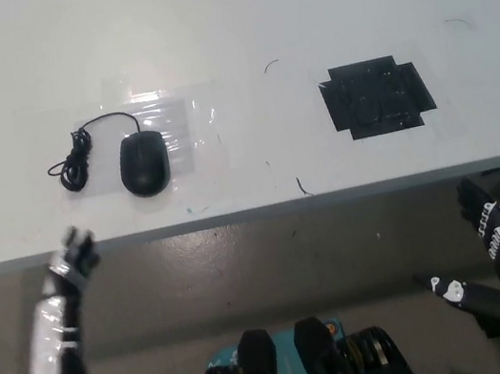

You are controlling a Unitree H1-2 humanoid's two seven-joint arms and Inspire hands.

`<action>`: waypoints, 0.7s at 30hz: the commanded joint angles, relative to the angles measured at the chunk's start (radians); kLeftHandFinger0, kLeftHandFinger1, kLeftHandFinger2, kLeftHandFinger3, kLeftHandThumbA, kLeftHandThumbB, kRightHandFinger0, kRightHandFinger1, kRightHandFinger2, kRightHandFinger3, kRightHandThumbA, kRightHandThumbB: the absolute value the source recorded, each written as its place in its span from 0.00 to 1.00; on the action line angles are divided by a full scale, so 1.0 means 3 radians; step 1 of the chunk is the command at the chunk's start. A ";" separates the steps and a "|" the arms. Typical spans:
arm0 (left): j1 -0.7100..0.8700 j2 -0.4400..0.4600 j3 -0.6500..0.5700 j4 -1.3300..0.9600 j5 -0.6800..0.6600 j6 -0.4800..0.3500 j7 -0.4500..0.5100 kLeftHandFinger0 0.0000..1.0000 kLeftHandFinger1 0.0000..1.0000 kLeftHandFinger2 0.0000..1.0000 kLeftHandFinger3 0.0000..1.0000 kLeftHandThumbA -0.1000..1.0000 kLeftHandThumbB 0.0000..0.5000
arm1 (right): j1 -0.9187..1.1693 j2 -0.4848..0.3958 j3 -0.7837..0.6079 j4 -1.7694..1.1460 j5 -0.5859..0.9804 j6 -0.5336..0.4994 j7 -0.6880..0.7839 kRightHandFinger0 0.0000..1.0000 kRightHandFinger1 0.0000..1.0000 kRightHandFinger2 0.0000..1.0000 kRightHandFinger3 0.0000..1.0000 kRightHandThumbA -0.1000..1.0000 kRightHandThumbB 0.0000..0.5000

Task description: The robot uses left hand to click on the left button of the black mouse, which is placed on the left area of the table

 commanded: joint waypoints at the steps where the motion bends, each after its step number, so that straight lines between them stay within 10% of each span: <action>1: -0.0229 0.0673 0.0134 -0.0791 -0.0375 0.0735 -0.0365 1.00 0.77 0.81 1.00 1.00 0.52 | -0.0037 -0.0029 -0.0053 -0.0132 0.0031 -0.0184 -0.0005 1.00 1.00 1.00 1.00 1.00 0.17; 6: -0.0677 0.1270 0.0245 -0.1015 -0.0667 0.1264 -0.0502 0.63 0.40 0.50 1.00 1.00 0.69 | -0.0033 -0.0023 -0.0056 -0.0115 0.0026 -0.0195 -0.0016 1.00 1.00 1.00 1.00 1.00 0.14; 10: -0.1178 0.1635 0.0243 -0.0964 -0.0769 0.1477 -0.0609 0.23 0.11 0.29 1.00 1.00 0.65 | -0.0044 -0.0037 -0.0049 -0.0098 0.0008 -0.0200 -0.0009 1.00 1.00 1.00 1.00 0.99 0.10; 13: -0.1723 0.1872 0.0073 -0.0765 -0.0694 0.1816 -0.0816 0.17 0.00 0.01 1.00 1.00 0.59 | -0.0094 -0.0054 -0.0061 -0.0075 -0.0034 -0.0204 -0.0031 1.00 1.00 1.00 1.00 0.98 0.08; 18: -0.2519 0.2068 -0.0429 -0.0233 -0.0509 0.2176 -0.1326 0.00 0.00 0.00 1.00 1.00 0.31 | -0.0102 -0.0061 -0.0071 -0.0094 -0.0041 -0.0190 -0.0039 1.00 1.00 1.00 1.00 0.94 0.05; 21: -0.3054 0.2039 -0.0813 0.0413 -0.0420 0.2288 -0.1758 0.00 0.00 0.09 1.00 1.00 0.50 | -0.0119 -0.0066 -0.0071 -0.0099 -0.0051 -0.0173 -0.0041 1.00 1.00 1.00 1.00 0.94 0.05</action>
